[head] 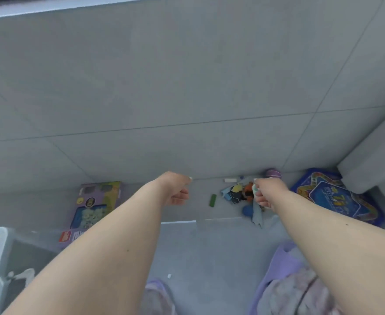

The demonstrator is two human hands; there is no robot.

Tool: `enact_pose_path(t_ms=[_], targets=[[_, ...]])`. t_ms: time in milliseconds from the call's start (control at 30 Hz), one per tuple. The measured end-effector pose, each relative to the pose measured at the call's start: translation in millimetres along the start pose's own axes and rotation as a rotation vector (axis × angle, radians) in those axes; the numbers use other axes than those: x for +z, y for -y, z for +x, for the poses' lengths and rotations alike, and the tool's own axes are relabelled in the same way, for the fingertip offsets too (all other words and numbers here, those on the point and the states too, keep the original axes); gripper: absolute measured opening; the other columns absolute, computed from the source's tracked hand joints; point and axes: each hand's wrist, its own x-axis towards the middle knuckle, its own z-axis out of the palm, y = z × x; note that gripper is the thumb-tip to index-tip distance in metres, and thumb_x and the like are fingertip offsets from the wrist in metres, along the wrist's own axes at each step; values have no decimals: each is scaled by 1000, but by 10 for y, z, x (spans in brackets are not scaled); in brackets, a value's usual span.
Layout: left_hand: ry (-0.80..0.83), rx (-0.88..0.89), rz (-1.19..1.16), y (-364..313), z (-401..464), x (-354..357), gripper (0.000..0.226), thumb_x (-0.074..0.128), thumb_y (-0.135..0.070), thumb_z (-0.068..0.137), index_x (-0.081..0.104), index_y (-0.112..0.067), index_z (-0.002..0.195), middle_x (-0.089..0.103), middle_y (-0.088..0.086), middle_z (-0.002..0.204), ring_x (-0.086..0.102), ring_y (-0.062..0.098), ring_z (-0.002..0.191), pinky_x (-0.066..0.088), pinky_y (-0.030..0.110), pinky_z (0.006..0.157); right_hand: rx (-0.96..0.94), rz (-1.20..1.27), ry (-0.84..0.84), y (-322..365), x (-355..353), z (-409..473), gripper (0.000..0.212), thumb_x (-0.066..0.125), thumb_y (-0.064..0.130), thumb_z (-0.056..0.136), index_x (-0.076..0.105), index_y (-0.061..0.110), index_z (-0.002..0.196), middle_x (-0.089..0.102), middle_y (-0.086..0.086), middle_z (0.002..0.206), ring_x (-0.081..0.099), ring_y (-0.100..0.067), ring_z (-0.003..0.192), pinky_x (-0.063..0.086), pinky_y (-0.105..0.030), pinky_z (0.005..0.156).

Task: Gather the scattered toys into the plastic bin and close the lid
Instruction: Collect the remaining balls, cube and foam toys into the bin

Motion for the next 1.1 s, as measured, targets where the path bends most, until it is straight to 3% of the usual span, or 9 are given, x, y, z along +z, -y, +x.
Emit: enact_pose_path(t_ms=[100, 200, 367, 433, 500, 600, 833, 1000, 1100], targets=[[38, -36, 52, 55, 258, 232, 15, 56, -24, 95, 53, -9, 97, 54, 9, 82, 56, 18, 68, 50, 32, 63, 44, -72, -85, -106, 51, 352, 20, 49, 20, 91, 51, 5, 80, 48, -10, 66, 47, -22, 55, 39, -26, 50], [64, -60, 148, 106, 599, 429, 14, 54, -17, 96, 53, -12, 83, 52, 6, 77, 54, 16, 65, 48, 31, 64, 8, -314, -123, -217, 140, 675, 27, 50, 26, 90, 50, 4, 104, 52, -10, 89, 56, -29, 87, 42, -30, 70], [23, -75, 246, 254, 1196, 752, 9, 55, -10, 92, 54, -13, 101, 57, 8, 86, 55, 16, 66, 51, 29, 62, -125, -498, -42, -439, 275, 1053, 20, 58, 26, 86, 48, 11, 79, 51, -4, 75, 51, -25, 79, 34, -26, 56], [41, -46, 329, 359, 1387, 867, 18, 60, -13, 89, 54, -17, 106, 62, 11, 97, 60, 22, 78, 55, 34, 74, -179, -549, 4, -510, 366, 1189, 14, 59, 24, 85, 52, 12, 89, 55, -3, 87, 54, -26, 88, 37, -26, 58], [56, -22, 449, 471, 1582, 967, 26, 61, -18, 86, 54, -21, 110, 63, 11, 108, 63, 27, 93, 54, 33, 83, -228, -612, -3, -592, 490, 1376, 46, 59, 24, 83, 47, 8, 124, 56, -7, 117, 55, -28, 107, 47, -30, 79], [68, 29, 599, 618, 1838, 1099, 39, 59, -20, 87, 49, -23, 125, 57, 4, 103, 59, 23, 91, 44, 23, 73, -328, -804, -56, -665, 668, 1611, 69, 61, 23, 80, 31, 9, 141, 28, -13, 149, 41, -29, 129, 42, -35, 101], [49, 219, 883, 810, 2163, 1356, 49, 46, -22, 93, 34, -29, 140, 40, 12, 116, 54, 30, 91, 47, 30, 79, -495, -1193, -15, -643, 924, 1895, 78, 54, 23, 87, 7, 31, 149, 4, -10, 153, 20, -32, 135, 39, -40, 104], [10, 265, 1039, 840, 2164, 1431, 20, 43, -5, 89, 45, -6, 109, 48, 15, 110, 52, 30, 86, 41, 31, 69, -513, -1243, -14, -659, 955, 1912, 58, 54, 13, 87, 29, 25, 138, 17, -15, 143, 27, -37, 125, 39, -40, 100], [-1, 183, 877, 905, 2141, 1445, 21, 51, -12, 87, 46, -5, 107, 53, 14, 103, 58, 32, 92, 40, 28, 66, -568, -1156, -6, -755, 926, 1879, 51, 53, 8, 86, 34, 22, 131, 27, -17, 134, 33, -35, 121, 42, -38, 98]])
